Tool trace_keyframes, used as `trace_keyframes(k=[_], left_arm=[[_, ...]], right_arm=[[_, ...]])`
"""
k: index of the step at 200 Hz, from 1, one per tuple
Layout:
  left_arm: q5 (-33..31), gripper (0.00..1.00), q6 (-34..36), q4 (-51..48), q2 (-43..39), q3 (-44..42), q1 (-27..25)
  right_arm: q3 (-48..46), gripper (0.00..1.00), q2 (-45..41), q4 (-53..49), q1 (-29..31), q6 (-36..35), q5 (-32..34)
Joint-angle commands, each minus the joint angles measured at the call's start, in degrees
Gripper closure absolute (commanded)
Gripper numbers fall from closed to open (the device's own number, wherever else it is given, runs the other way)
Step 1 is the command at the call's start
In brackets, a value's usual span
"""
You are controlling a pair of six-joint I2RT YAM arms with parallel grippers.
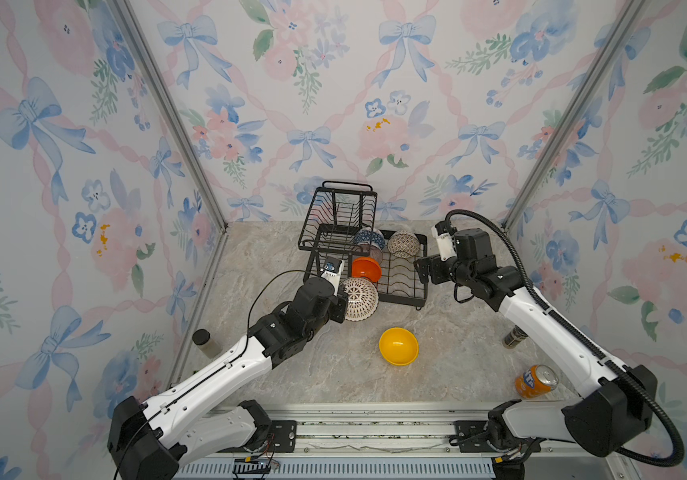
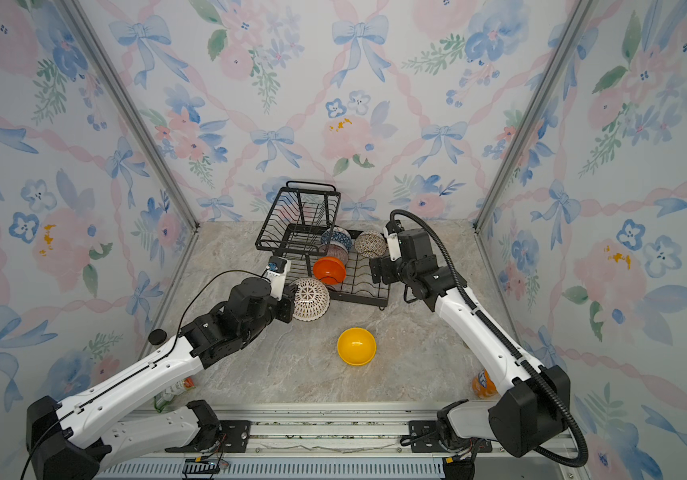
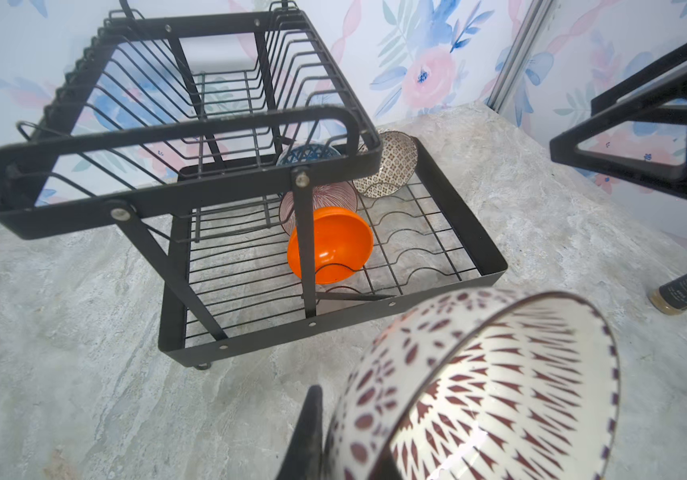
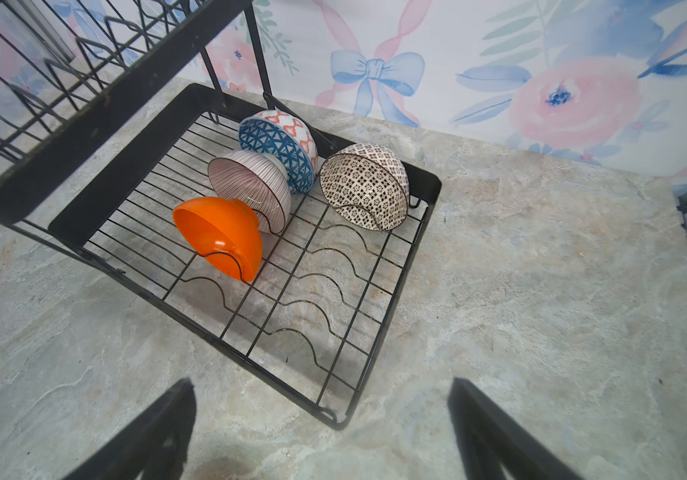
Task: Load the bowls into the dish rack
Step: 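Carry the maroon-patterned bowl toward the rack while the right gripper approaches it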
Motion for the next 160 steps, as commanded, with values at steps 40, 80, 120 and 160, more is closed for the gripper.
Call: trace_keyframes(k=[40, 80, 120, 160], left_arm=[[-2.62, 1.0, 2.85, 2.13, 3.41, 5.15, -0.31], [-2.16, 1.0, 2.94, 2.2, 4.42, 5.98, -0.31], [-1.55, 1.0, 2.88, 2.21, 4.03, 6.42, -0.39], [-1.15, 1.0, 2.6, 2.27, 3.65, 6.35, -0.48]], right_arm=[[3.54, 0.03, -7.21, -1.62, 2.14, 0.23, -8.7], [5.28, 0.03, -7.24, -1.66, 7.58, 0.89, -12.58], [6.31, 0.03, -3.95, -0.92, 12.72, 1.52, -13.73], [5.94, 0.03, 0.02, 0.52, 14.67, 3.13, -14.1]])
